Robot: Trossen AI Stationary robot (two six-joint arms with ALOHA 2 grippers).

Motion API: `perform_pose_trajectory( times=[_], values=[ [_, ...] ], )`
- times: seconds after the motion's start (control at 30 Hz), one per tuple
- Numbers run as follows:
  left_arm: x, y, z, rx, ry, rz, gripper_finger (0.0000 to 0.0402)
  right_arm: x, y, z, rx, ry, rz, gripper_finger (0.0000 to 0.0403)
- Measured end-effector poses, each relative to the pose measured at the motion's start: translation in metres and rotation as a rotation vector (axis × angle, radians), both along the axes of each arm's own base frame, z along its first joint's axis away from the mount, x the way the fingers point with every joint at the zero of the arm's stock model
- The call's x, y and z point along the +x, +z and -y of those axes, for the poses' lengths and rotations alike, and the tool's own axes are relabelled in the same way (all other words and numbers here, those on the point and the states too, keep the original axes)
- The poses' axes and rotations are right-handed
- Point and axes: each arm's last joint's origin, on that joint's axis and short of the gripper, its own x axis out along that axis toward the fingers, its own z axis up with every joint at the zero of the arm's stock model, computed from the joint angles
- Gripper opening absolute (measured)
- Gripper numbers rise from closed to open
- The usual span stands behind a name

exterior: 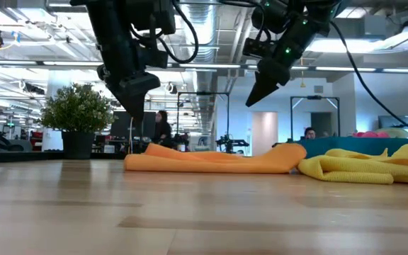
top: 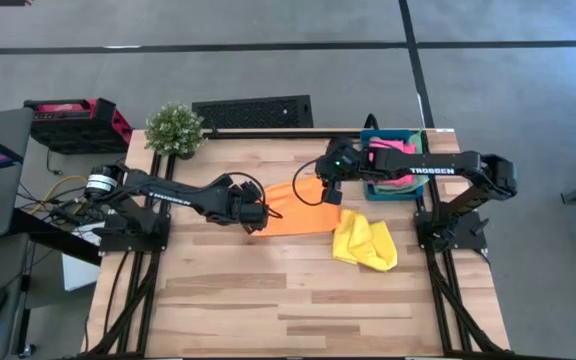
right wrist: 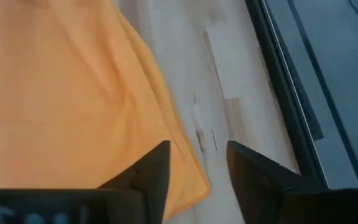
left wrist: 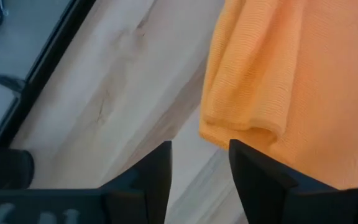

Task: Fold microfiber towels
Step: Fold the orange microfiber towel on the table

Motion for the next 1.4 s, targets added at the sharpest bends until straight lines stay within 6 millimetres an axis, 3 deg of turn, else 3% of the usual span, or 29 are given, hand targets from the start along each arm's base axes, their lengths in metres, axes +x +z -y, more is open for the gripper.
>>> perform_pose_trajectory(
  times=[0.2, 0.43, 0.93, 1.2, 1.4],
  values=[
    [0.001, -0.002, 0.021, 0.021, -0.291, -0.12, 0.0157, -0.001, -0.001, 0.001, 0.027, -0.033, 0.003, 0.0222],
    [-0.002, -0.029, 0.042, -0.127, -0.581, -0.116, 0.0158, 0.001, -0.003, -0.021, 0.033, 0.043, -0.041, 0.0227],
    [-0.009, -0.06, 0.05, -0.092, -0.713, -0.021, 0.0158, -0.016, 0.028, -0.082, 0.054, 0.208, 0.033, 0.0223],
    [-0.01, -0.063, 0.05, -0.076, -0.745, -0.032, 0.0158, -0.02, 0.034, -0.091, 0.053, 0.239, 0.052, 0.0223],
    [-0.006, -0.076, 0.049, -0.037, -0.74, -0.076, 0.0158, -0.02, 0.031, -0.091, 0.076, 0.212, 0.035, 0.0221]
  ],
)
